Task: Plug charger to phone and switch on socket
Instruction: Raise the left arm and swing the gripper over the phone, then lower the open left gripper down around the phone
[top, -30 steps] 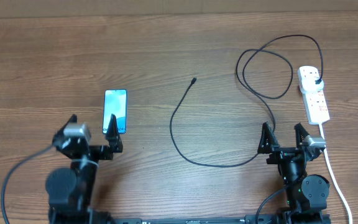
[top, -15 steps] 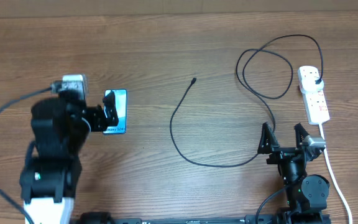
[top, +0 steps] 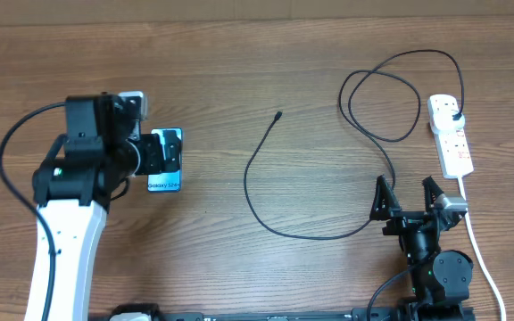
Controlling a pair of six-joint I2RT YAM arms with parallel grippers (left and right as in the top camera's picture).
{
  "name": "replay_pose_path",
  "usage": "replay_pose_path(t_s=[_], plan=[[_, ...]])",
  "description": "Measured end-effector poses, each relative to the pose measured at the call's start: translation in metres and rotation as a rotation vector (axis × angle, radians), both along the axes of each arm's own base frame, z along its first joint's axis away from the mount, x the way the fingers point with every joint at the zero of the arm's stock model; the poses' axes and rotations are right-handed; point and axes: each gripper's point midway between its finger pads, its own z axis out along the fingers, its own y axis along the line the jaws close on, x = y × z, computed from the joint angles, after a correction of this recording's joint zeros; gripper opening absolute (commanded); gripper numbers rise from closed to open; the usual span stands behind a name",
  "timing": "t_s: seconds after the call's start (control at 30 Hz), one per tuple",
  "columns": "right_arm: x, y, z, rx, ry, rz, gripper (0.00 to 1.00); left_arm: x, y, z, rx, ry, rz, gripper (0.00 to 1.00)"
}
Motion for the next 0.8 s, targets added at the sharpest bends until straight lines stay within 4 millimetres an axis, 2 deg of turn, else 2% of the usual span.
replay_pose_path(t_s=[0.27, 0.53, 0.8], plan=[[0.000, 0.000, 0.000, 0.000, 0.000, 0.000, 1.00, 0.009, -0.006, -0.047, -0.035, 0.163, -0.018, 1.00], [0.000, 0.000, 0.000, 0.000, 0.000, 0.000, 1.00, 0.008, 0.015, -0.104, 0.080, 0.354, 0.037, 1.00], [0.000, 0.000, 0.000, 0.000, 0.000, 0.000, 1.00, 0.032, 0.028, -0.118, 0.162, 0.396, 0.048, 1.00]])
